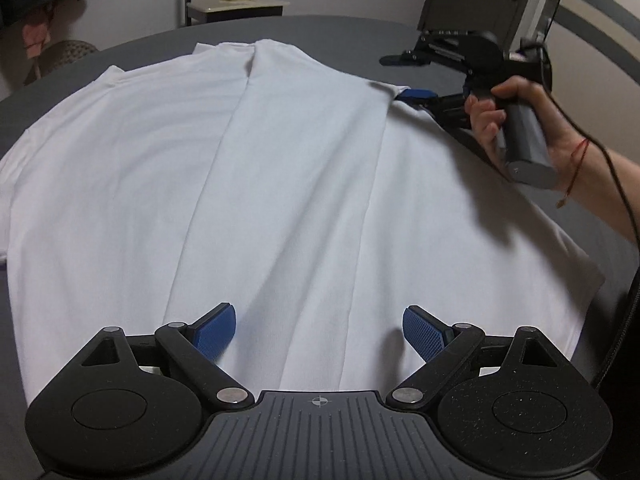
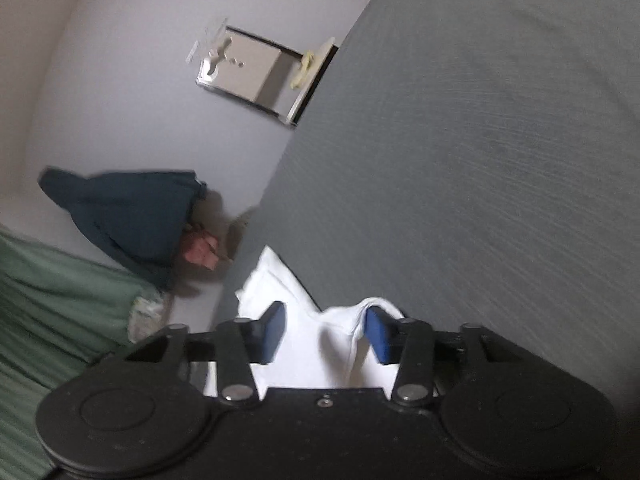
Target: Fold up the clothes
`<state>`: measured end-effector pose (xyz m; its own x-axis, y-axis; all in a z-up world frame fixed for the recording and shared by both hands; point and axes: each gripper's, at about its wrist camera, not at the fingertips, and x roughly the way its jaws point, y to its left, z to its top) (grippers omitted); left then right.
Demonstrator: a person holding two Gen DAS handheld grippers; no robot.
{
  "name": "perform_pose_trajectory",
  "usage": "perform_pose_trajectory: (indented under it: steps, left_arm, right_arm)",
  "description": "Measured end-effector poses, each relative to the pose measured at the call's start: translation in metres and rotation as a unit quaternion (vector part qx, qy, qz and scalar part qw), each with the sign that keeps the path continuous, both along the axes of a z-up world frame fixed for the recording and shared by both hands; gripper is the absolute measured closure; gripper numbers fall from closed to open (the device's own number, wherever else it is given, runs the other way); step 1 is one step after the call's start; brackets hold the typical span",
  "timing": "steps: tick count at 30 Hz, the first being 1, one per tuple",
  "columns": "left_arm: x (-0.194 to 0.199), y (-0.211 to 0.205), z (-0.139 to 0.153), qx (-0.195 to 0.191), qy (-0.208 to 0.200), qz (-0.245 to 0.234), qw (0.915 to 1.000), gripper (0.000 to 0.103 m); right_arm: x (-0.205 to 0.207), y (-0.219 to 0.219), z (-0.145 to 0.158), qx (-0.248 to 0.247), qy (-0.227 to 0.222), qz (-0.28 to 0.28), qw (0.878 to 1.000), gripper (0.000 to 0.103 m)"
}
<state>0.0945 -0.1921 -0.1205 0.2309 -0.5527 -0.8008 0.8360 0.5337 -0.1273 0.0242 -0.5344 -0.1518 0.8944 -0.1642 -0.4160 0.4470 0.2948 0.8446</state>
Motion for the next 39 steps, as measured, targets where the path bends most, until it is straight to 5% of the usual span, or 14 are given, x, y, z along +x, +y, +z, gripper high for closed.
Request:
perform_pose_trajectory:
  steps: [1, 5, 8, 11, 13, 20, 25, 32, 36, 38, 39]
  left_arm:
    - [0.001, 0.001, 0.001, 0.002, 0.002, 0.002, 1.0, 0.012]
    - [0.003, 0.002, 0.008, -0.005, 0.006, 0.028, 0.9996, 0.012]
    - [0.008, 0.008, 0.016, -0.031, 0.006, 0.058, 0.9978, 0.012]
    - [0.011, 0.014, 0.017, -0.057, 0.016, 0.086, 0.9945, 0.012]
    - [0.012, 0.014, 0.015, -0.06, 0.012, 0.095, 0.9936, 0.012]
    - [0.015, 0.01, 0.013, -0.079, 0.005, 0.085, 0.9932, 0.012]
    - [0.023, 0.0, 0.008, -0.094, 0.0, 0.073, 0.9928, 0.012]
    - [0.019, -0.007, -0.001, -0.101, 0.007, 0.038, 0.9941, 0.012]
    - [0.017, -0.009, 0.0, -0.108, 0.014, 0.032, 0.9936, 0.012]
    - [0.017, -0.009, 0.002, -0.116, 0.015, 0.029, 0.9928, 0.012]
    - [0.016, -0.009, 0.003, -0.118, 0.015, 0.029, 0.9925, 0.012]
  right_arm:
    - [-0.002, 0.004, 0.006, -0.003, 0.015, 0.001, 1.0, 0.037]
    - [-0.01, 0.023, 0.033, -0.009, 0.048, 0.017, 0.999, 0.033]
    - [0.013, 0.033, 0.067, -0.092, 0.051, 0.054, 0.993, 0.033]
    - [0.067, 0.042, 0.092, -0.211, 0.098, 0.098, 0.968, 0.034]
    - [0.115, 0.047, 0.099, -0.276, 0.148, 0.13, 0.941, 0.037]
    - [0.28, 0.063, 0.094, -0.301, 0.366, 0.227, 0.851, 0.043]
    - [0.35, 0.097, 0.066, -0.352, 0.521, 0.307, 0.714, 0.035]
    - [0.374, 0.118, 0.017, -0.366, 0.626, 0.344, 0.597, 0.035]
    - [0.375, 0.121, -0.004, -0.418, 0.687, 0.332, 0.493, 0.052]
    - [0.375, 0.113, -0.006, -0.389, 0.684, 0.334, 0.519, 0.073]
    - [0.374, 0.109, -0.008, -0.373, 0.682, 0.334, 0.533, 0.091]
